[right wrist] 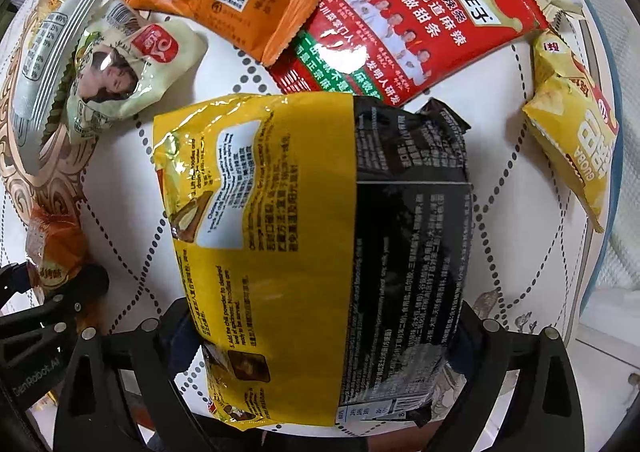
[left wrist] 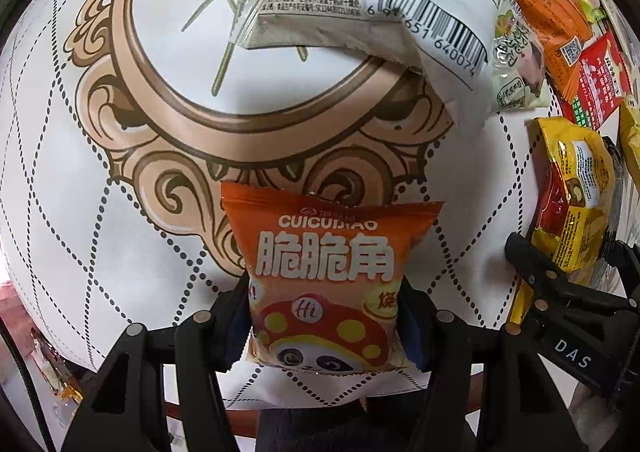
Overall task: Organize snacks
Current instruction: 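Carry both packs into the cardboard box and open both tools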
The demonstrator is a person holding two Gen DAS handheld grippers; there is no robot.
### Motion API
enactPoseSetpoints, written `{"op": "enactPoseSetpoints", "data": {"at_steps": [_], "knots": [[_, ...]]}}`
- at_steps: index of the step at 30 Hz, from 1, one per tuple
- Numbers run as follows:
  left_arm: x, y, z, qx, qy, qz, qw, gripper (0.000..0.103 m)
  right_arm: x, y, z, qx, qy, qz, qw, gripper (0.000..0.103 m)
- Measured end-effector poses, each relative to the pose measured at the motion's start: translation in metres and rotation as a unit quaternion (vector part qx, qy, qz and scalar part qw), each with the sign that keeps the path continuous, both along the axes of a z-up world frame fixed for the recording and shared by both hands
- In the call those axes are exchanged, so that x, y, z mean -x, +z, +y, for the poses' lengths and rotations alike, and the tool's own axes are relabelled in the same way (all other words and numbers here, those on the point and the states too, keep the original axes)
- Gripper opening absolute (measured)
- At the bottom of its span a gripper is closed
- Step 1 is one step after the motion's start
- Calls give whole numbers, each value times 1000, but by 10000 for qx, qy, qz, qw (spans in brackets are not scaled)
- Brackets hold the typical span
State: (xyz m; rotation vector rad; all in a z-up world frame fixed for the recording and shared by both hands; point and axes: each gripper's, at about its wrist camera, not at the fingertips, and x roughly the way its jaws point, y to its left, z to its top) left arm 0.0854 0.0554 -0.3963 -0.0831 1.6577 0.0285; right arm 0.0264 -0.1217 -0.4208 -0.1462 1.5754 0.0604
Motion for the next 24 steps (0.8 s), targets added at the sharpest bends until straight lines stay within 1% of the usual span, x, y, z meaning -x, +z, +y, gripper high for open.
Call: {"op": "enactPoseSetpoints", "data": {"at_steps": [2, 3, 4, 7, 12, 14, 15, 17, 21, 23, 24], "knots": [[1, 3, 2, 44, 39, -38, 10000, 59, 5, -1, 6, 11, -22, -64, 10000, 96], [2, 2, 4, 56, 63, -75, 9999, 58, 8, -1, 6, 24, -30, -100, 9999, 91], [14, 15, 8, 66, 71, -93, 9999, 55, 10, -2, 8, 22, -58, -144, 9999, 89], [21, 19, 17, 124, 109, -213, 9996, 47, 15, 0, 8, -25, -145, -255, 9996, 88], [33, 32, 27, 205, 55, -434, 9988, 45, 27, 1, 11, -186, -298, -400, 9986, 88], [37, 39, 30, 248, 55, -510, 9984, 45, 30, 11, 5, -296, -328, -442, 9980, 88], [40, 45, 31, 268, 44, -570, 9980, 45, 27, 25, 9, -349, -326, -476, 9977, 88], [44, 59, 35, 364, 33, -666, 9971, 45, 29, 35, 12, -524, -338, -556, 9965, 88], [43, 96, 40, 546, 18, -1008, 9934, 45, 23, 66, 15, -1031, -328, -752, 9913, 88], [35, 115, 42, 621, 37, -1185, 9910, 45, 11, 87, 16, -1228, -238, -914, 9879, 88], [26, 130, 43, 679, 60, -1318, 9889, 45, 2, 98, 15, -1336, -211, -986, 9859, 88]]}}
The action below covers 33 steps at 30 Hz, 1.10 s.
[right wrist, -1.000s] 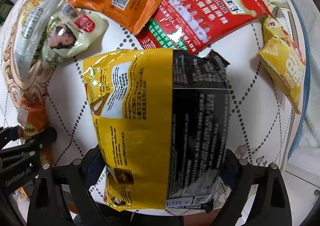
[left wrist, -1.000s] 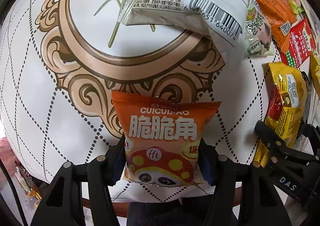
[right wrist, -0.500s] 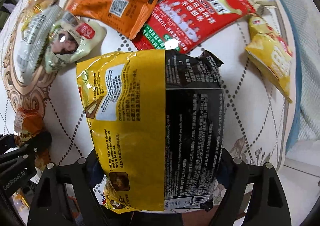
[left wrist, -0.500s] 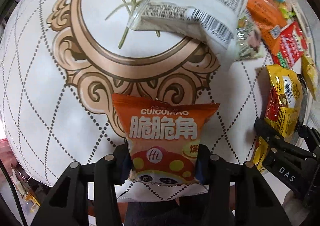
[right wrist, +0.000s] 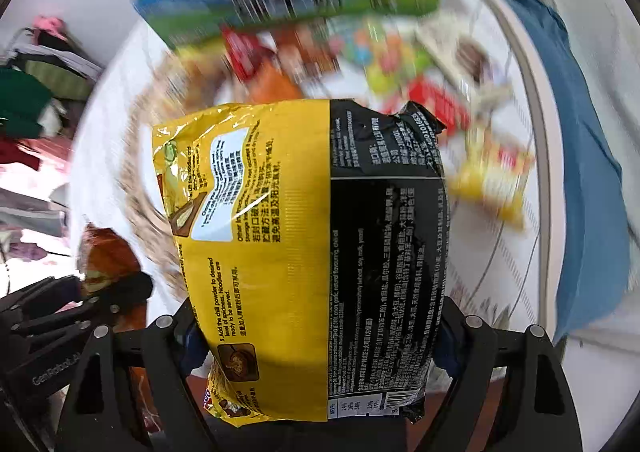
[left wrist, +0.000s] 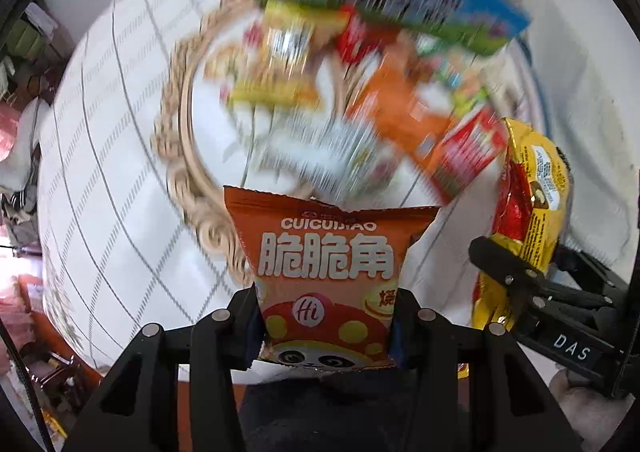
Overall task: Organize snacks
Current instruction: 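Carry both packs into the cardboard box and open both tools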
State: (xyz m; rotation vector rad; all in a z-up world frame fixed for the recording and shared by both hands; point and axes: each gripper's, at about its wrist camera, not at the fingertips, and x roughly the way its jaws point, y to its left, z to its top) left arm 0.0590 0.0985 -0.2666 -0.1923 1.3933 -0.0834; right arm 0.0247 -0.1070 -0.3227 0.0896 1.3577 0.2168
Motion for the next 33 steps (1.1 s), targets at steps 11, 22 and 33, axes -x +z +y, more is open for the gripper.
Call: {"op": "enactPoseSetpoints", "data": {"at_steps": [11, 22, 33], "knots": [[-192, 114, -46, 149, 12, -804, 9966, 45, -178, 128, -31, -627, -3, -843, 9945, 88], [-362, 86, -49, -84, 325, -329, 9989, 45, -348, 145, -14, -437, 111, -569, 9974, 88], [-426, 28, -62, -285, 240, 335, 9987, 48, -460, 71, -2, -73, 223, 362, 9991, 89]]}}
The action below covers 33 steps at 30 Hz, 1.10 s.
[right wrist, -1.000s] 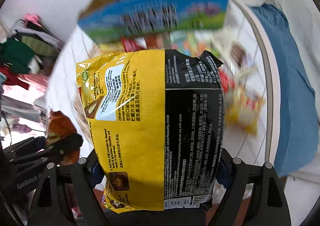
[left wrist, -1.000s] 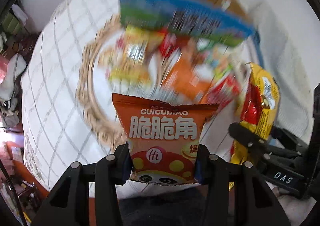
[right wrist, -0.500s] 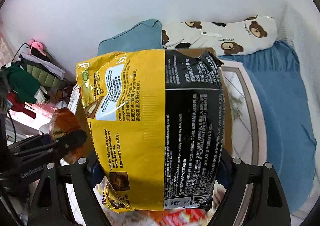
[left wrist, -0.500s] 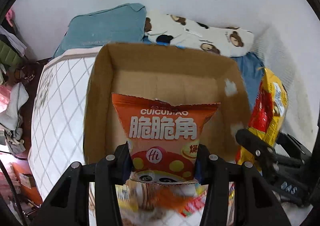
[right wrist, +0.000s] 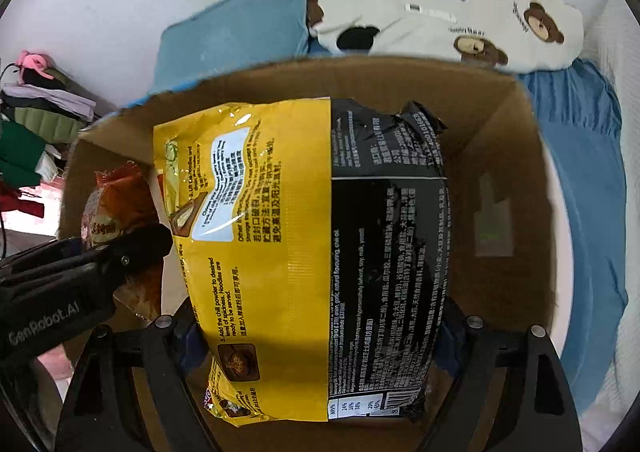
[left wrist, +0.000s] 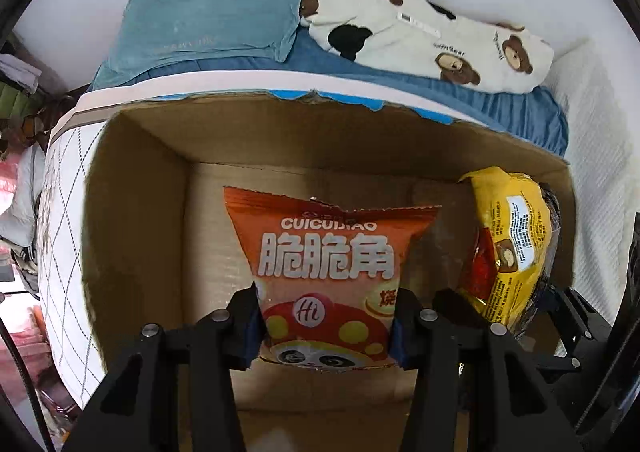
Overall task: Organize snacks
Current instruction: 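Carry both packs into the cardboard box and open both tools, then lift both tools out of the box back toward the snack pile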
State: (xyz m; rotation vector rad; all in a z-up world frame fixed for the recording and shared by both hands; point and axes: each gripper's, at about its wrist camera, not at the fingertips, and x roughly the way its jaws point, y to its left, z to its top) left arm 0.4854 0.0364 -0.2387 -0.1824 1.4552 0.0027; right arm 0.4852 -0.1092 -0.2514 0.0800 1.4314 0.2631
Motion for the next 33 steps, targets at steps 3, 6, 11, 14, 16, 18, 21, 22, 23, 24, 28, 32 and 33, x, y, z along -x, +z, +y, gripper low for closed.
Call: {"op": "enactPoseSetpoints", "data": {"at_steps": [3, 6, 11, 14, 16, 18, 21, 22, 23, 24, 28, 32, 33], "knots": [[-4, -5, -2, -46, -72, 10, 10000, 82, -1, -1, 4, 75, -19, 115, 9999, 99], [-5, -4, 0, -24, -63, -28, 10000, 92, -2, 0, 7, 98, 30, 65, 9999, 100], [-1, 2, 3, -18, -47, -87, 10000, 92, 3, 8, 1, 110, -32, 6, 9999, 100], [9, 8, 5, -92, -9, -216, 9997, 92, 7, 14, -5, 121, -75, -98, 9999, 100], [15, 12, 5, -172, -8, -296, 9994, 92, 16, 24, -5, 136, -50, -196, 9997, 100], [25, 18, 5, -266, 4, -404, 9988, 92, 26, 34, -6, 140, -35, -293, 9995, 100], [42, 28, 4, -393, 8, -594, 9975, 92, 44, 51, -7, 98, -21, -413, 9991, 100], [46, 30, 4, -407, 13, -635, 9971, 92, 49, 53, -9, 107, -31, -465, 9989, 100], [52, 35, 4, -426, 25, -722, 9965, 92, 55, 58, -10, 109, -41, -510, 9986, 100], [57, 39, 4, -443, 28, -792, 9959, 92, 59, 60, -10, 109, -49, -545, 9984, 100], [74, 56, 4, -484, 15, -1081, 9930, 92, 80, 79, -12, 158, -71, -764, 9969, 100], [95, 76, 2, -471, -39, -1389, 9892, 92, 105, 102, -14, 240, -132, -1048, 9941, 100], [101, 81, 1, -481, -55, -1471, 9879, 92, 110, 109, -14, 238, -147, -1110, 9934, 100]]}}
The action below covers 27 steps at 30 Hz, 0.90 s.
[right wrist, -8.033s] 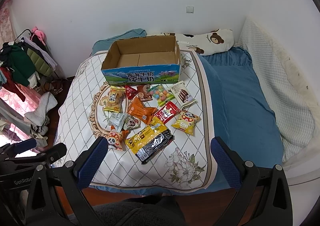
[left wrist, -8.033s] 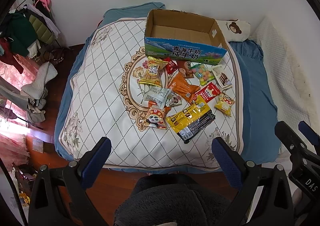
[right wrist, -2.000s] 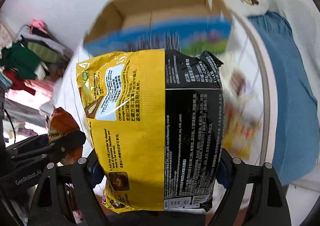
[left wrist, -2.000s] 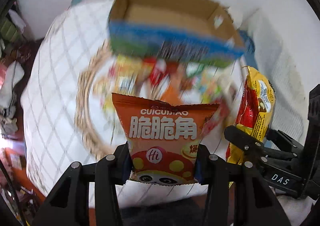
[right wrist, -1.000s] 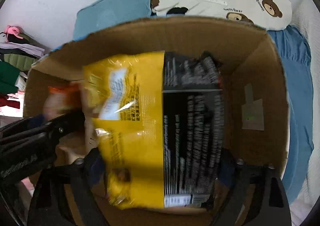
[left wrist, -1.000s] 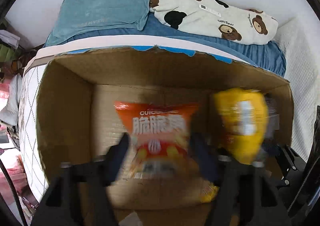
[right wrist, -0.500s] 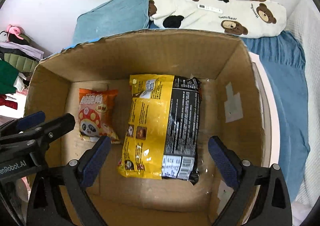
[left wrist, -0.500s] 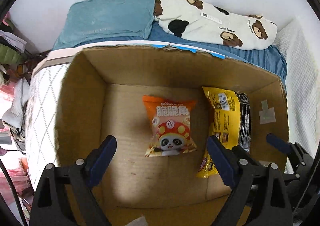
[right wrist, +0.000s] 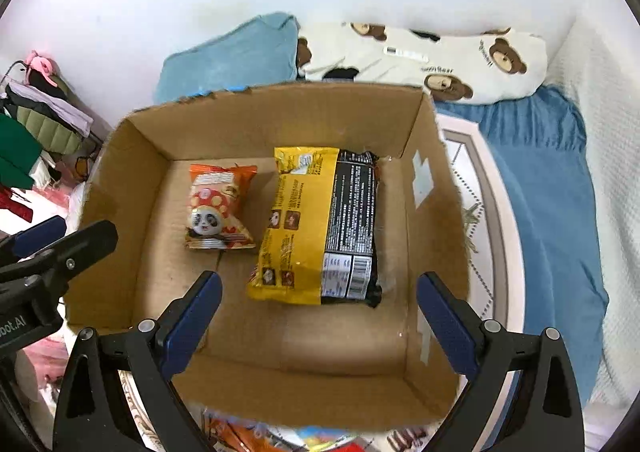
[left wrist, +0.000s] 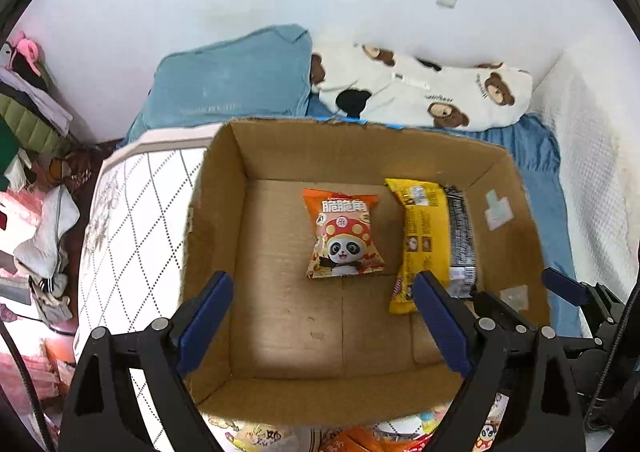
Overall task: Organize snacks
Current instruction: 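Lift both tools out of the box back toward the snack pile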
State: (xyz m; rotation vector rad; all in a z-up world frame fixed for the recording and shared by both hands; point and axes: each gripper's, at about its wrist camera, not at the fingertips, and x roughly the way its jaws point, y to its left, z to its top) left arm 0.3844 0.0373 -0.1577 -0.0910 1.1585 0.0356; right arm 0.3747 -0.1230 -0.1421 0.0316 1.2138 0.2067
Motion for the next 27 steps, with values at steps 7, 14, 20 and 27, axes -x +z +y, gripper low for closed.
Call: {"op": "enactPoseSetpoints", "data": {"at_steps": [7, 14, 20, 27], "knots": [[41, 29, -4, 30, -82, -409, 9991, 92, 46, 43, -2, -44, -66, -498, 9987, 100], [86, 54, -1, 99, -88, -778, 9969, 92, 95, 71, -5, -171, -136, -869, 9960, 100], [116, 65, 2, 153, -74, -944, 9954, 92, 126, 82, -8, -348, -199, -952, 9946, 100], [143, 53, 15, 75, 31, -792, 9968, 92, 150, 69, -15, -760, -286, -710, 9942, 100]]}}
